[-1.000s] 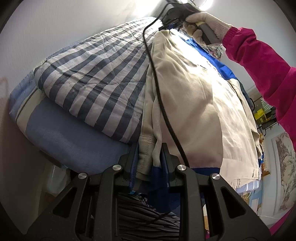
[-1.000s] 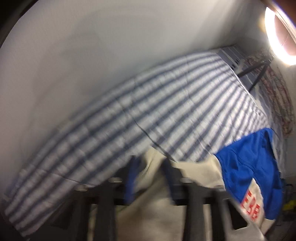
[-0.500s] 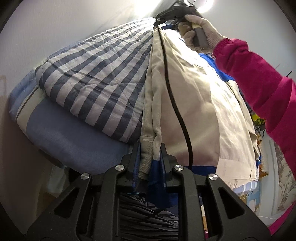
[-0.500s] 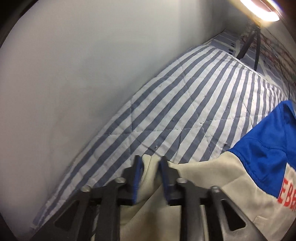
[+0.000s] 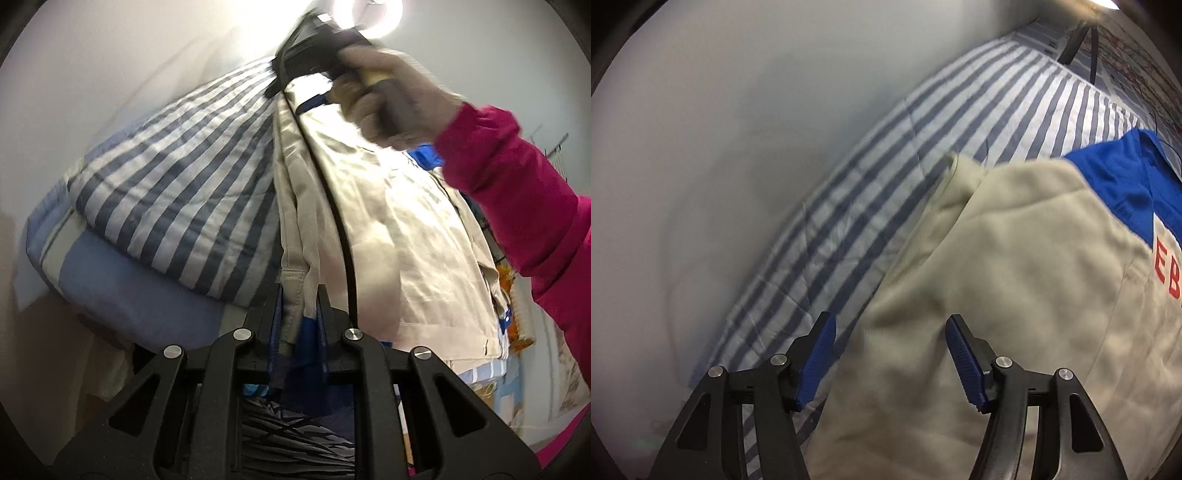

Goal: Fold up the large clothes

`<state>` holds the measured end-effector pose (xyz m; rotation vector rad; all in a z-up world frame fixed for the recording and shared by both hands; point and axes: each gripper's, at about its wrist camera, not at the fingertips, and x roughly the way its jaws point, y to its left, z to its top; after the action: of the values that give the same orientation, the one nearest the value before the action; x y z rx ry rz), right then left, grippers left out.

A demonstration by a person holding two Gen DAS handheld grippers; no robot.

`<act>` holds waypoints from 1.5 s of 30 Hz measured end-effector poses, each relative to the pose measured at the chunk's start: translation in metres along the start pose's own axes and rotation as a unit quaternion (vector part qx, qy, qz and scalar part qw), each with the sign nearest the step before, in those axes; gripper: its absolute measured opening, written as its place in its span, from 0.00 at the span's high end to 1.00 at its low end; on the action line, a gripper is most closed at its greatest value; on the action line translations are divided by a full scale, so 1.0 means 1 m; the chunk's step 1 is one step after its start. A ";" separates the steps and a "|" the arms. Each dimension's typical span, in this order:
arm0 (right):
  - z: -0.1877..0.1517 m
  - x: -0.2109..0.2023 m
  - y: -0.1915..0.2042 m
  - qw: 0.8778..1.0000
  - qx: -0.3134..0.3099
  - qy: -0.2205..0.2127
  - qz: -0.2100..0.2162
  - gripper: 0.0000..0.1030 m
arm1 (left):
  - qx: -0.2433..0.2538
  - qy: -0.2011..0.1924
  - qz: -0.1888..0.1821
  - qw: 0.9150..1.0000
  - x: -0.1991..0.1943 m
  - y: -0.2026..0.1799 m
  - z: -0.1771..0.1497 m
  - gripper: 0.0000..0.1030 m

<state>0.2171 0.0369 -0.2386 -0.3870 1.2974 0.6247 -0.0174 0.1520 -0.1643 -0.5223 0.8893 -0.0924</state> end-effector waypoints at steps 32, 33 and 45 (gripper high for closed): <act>-0.225 -0.063 -0.260 0.900 0.322 -0.218 0.196 0.96 | 0.144 0.060 0.002 0.988 0.018 -0.135 -0.023 0.82; -0.223 -0.061 -0.264 0.903 0.324 -0.210 0.188 0.96 | 0.145 0.063 0.004 0.987 0.018 -0.134 -0.024 0.81; -0.258 -0.104 -0.276 0.898 0.309 -0.237 0.206 0.66 | 0.162 0.007 0.037 0.986 -0.072 -0.125 -0.032 0.77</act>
<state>0.1772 -0.3523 -0.2218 0.5549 1.0308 0.5706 -0.0706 0.0511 -0.0701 -0.1857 0.8861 -0.1702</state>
